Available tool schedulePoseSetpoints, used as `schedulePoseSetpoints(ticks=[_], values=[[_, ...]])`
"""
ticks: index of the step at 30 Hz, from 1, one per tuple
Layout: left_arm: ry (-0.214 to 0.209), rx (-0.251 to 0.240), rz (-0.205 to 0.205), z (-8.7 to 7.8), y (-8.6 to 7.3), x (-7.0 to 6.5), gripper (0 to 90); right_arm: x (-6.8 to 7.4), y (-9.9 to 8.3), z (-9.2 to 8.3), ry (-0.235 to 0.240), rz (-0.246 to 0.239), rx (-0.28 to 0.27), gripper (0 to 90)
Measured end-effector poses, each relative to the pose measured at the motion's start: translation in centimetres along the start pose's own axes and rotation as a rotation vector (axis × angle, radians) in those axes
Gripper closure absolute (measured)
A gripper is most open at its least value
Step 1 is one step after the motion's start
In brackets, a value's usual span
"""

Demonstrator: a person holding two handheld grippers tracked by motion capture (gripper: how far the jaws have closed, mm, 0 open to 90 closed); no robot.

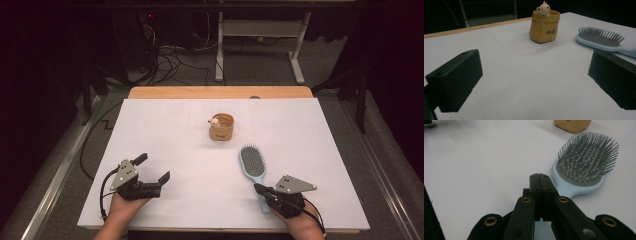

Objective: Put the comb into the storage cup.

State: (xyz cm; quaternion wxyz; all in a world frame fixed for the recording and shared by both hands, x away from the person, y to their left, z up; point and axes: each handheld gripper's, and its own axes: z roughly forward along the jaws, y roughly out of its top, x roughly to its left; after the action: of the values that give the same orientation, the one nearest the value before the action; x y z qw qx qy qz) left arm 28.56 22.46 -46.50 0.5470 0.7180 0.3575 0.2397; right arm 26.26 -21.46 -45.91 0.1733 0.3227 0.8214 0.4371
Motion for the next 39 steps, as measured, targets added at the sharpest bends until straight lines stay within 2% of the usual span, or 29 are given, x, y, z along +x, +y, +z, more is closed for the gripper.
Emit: schedulePoseSetpoints(ticks=[6, 14, 21, 39], values=[[0.006, -0.001, -0.005, 0.0, 0.0, 0.1, 0.0, 0.5, -0.1, 0.6, 0.007, -0.032, 0.092, 90.0], [0.001, -0.003, -0.003, 0.0, 0.0, 0.1, 0.0, 0.6, 0.1, 0.6, -0.002, -0.051, 0.136, 90.0], [0.012, 0.005, -0.014, 0.0, 0.0, 0.3, 0.0, 0.8, 0.1, 0.5, -0.021, -0.069, 0.151, 90.0], [-0.003, 0.01, -0.009, 0.1, -0.1, 0.3, 0.0, -0.9, -0.4, -0.4, -0.073, -0.052, 0.172, 90.0]])
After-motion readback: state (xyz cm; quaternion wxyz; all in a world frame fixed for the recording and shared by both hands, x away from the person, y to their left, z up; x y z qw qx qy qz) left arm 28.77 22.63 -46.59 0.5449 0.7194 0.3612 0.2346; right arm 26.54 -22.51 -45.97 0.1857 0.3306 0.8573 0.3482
